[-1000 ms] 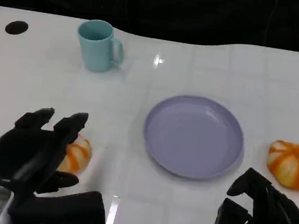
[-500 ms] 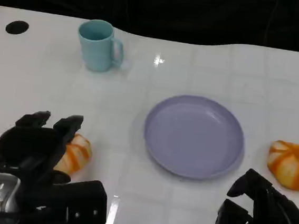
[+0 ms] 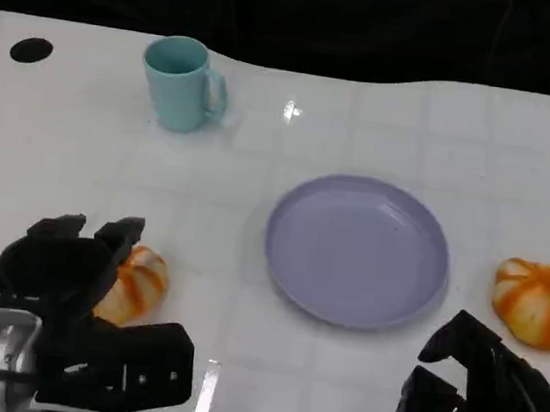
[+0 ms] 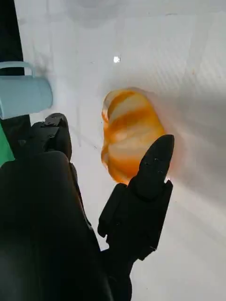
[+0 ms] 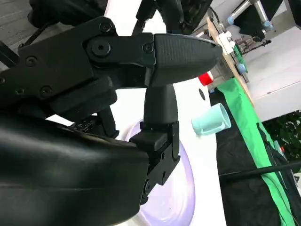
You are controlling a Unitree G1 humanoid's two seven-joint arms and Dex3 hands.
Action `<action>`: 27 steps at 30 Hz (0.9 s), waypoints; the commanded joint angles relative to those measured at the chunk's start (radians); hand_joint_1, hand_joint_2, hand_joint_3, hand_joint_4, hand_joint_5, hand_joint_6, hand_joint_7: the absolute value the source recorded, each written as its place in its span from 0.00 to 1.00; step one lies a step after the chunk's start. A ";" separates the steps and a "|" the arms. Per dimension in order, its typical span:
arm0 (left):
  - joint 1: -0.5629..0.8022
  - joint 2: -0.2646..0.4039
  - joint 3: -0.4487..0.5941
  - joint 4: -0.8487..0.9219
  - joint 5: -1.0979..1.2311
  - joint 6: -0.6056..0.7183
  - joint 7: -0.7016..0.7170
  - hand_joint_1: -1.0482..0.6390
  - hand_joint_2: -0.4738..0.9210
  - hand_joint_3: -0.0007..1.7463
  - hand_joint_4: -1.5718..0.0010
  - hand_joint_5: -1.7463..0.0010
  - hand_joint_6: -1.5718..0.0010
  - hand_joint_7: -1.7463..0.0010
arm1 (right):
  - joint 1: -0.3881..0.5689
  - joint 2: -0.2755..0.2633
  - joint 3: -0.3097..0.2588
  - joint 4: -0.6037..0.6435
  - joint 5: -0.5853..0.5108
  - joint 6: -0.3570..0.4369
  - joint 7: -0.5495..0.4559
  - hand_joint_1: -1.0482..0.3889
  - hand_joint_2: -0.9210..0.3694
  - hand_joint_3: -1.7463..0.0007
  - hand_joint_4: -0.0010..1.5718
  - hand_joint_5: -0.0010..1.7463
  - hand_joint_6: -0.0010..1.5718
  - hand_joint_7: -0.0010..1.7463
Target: Grasp the bread from the table and place it into the plate.
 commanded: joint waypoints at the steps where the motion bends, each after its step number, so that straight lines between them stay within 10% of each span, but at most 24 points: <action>1: -0.033 0.029 -0.008 0.036 -0.020 -0.005 -0.015 0.38 0.93 0.00 0.97 0.97 0.94 1.00 | 0.001 -0.011 -0.008 -0.008 0.002 -0.003 0.001 0.37 0.00 0.70 0.47 1.00 0.29 1.00; 27: -0.219 0.020 -0.104 0.344 -0.113 -0.040 -0.012 0.36 0.93 0.00 0.95 0.96 0.92 0.99 | 0.007 -0.010 -0.004 -0.007 -0.002 -0.013 0.004 0.37 0.00 0.70 0.47 1.00 0.29 1.00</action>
